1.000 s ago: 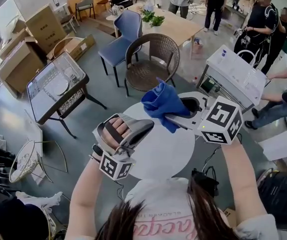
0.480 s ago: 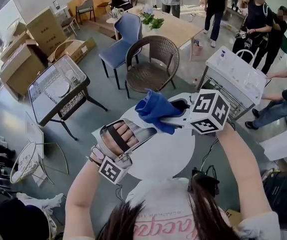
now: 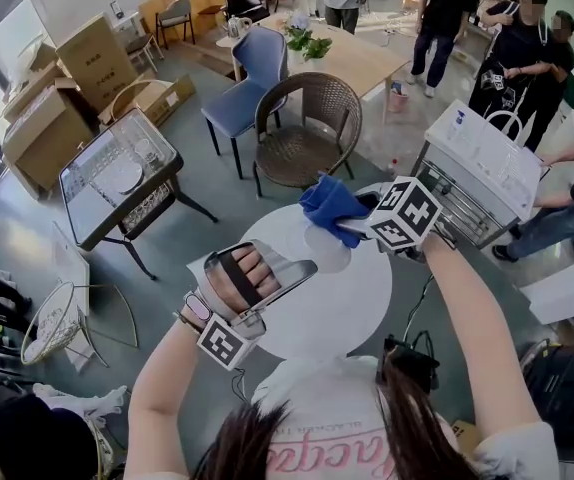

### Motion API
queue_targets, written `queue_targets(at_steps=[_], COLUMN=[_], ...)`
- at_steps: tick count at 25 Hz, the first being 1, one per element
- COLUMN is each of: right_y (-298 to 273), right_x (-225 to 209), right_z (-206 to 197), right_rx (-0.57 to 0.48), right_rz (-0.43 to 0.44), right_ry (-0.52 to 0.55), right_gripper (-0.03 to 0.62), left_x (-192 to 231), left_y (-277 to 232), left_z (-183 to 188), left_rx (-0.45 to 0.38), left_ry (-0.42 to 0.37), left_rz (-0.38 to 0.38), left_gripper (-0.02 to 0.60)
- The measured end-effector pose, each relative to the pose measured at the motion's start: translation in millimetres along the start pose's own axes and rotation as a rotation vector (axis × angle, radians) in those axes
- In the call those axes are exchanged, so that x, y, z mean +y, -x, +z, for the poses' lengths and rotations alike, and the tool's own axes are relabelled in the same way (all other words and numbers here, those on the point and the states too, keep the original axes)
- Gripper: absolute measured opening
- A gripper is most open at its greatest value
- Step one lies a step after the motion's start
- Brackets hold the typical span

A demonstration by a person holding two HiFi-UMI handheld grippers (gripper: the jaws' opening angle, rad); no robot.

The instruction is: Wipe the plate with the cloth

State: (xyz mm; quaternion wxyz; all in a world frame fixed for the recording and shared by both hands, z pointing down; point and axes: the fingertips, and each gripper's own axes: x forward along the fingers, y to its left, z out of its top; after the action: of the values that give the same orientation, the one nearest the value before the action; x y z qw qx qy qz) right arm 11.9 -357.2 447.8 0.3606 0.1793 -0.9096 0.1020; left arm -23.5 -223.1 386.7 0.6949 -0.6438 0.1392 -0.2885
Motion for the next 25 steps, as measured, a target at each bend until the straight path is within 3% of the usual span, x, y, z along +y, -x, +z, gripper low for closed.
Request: queue_targets(at_steps=[4, 6, 11, 15, 18, 21, 25], right_y=[-7.7, -2.3, 31.1, 59.1, 76.7, 86.5, 98.9], right_x=[-22.9, -31.9, -40.1, -33.9, -23.8, -10.1, 2.0], right_z=[-14.4, -20.1, -14.3, -3.8, 2.7, 8.3, 6.2], right_rx=[0.0, -0.034, -0.216, -0.36, -0.476, -0.549, -0.562], right_rz=[-0.093, -0.137, -0.19, -0.216, -0.243, -0.25, -0.319], right_ry=[-0.047, -0.103, -0.262, -0.352, -0.405, -0.416, -0.369], right_gripper=[0.153, 0.153, 0.153, 0.153, 0.153, 0.153, 0.153], left_x=[-1.1, -1.7, 1.2, -6.8, -16.4, -22.9, -20.7], left_y=[0.8, 2.6, 6.3, 0.5, -1.3, -2.4, -4.0], left_z=[-1.6, -3.3, -30.5, -57.4, -75.8, -93.8, -107.3], left_rx=[0.005, 0.011, 0.057, 0.126, 0.166, 0.188, 0.185], left_ry=[0.037, 0.131, 0.531, 0.775, 1.013, 1.263, 1.591], left_rz=[-0.002, 0.0, 0.072, 0.11, 0.144, 0.182, 0.259], left_gripper=[0.023, 0.023, 0.023, 0.021, 0.021, 0.021, 0.02])
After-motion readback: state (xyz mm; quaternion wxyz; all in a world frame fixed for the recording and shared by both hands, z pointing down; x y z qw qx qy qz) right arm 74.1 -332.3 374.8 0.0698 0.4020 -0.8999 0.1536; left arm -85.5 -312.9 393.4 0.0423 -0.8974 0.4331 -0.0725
